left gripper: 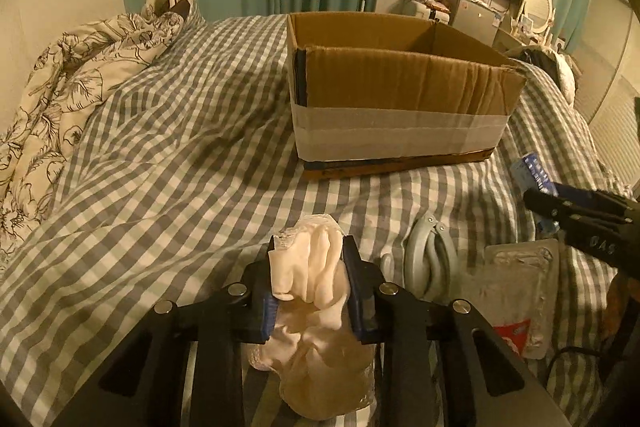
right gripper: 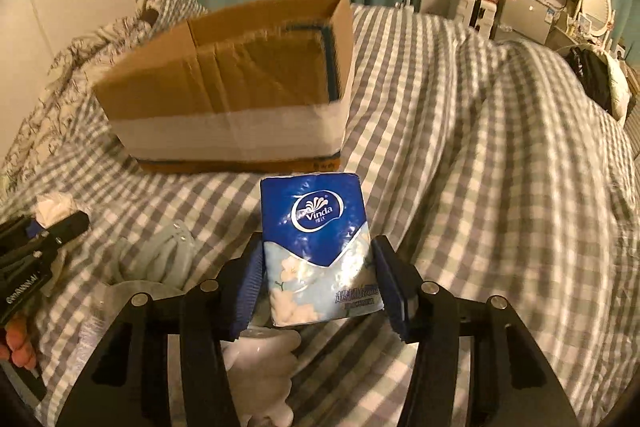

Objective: Organize objects
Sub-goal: 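Carry the cloth and tissue pack into the box while both grippers open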

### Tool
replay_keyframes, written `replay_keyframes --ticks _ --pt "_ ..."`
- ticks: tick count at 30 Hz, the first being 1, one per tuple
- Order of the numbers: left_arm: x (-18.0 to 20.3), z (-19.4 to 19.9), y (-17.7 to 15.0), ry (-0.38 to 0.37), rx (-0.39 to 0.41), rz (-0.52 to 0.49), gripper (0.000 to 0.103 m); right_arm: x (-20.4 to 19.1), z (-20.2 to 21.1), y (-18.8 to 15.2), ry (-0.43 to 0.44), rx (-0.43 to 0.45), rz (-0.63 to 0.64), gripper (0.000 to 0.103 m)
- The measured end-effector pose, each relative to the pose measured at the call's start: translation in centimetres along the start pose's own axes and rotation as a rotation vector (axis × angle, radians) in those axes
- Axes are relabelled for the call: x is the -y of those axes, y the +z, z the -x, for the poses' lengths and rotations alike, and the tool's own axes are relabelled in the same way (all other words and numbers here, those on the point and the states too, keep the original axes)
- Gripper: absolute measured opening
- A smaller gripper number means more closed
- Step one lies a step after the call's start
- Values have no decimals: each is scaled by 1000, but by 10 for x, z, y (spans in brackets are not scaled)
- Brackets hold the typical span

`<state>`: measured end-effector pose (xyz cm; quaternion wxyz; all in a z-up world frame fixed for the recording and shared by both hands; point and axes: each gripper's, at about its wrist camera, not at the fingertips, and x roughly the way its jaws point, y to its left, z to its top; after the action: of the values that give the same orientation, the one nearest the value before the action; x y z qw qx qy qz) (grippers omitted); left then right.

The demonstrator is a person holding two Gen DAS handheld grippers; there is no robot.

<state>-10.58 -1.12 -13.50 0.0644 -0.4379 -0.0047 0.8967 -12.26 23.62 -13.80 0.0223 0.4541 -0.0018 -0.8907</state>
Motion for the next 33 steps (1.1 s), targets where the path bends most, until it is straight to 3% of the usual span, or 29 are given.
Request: replay_keyframes --ticks 8,17,24,33 --pt "6 30 26 -38 57 -37 28 -10 56 25 -9 127 39 53" --pt "24 58 95 -93 162 -79 28 -37 108 79 29 267 151 53" --pt "36 63 159 -99 253 -100 28 -52 123 127 71 348 181 53" --pt "38 24 220 -74 259 -87 28 -47 99 193 115 378 156 53"
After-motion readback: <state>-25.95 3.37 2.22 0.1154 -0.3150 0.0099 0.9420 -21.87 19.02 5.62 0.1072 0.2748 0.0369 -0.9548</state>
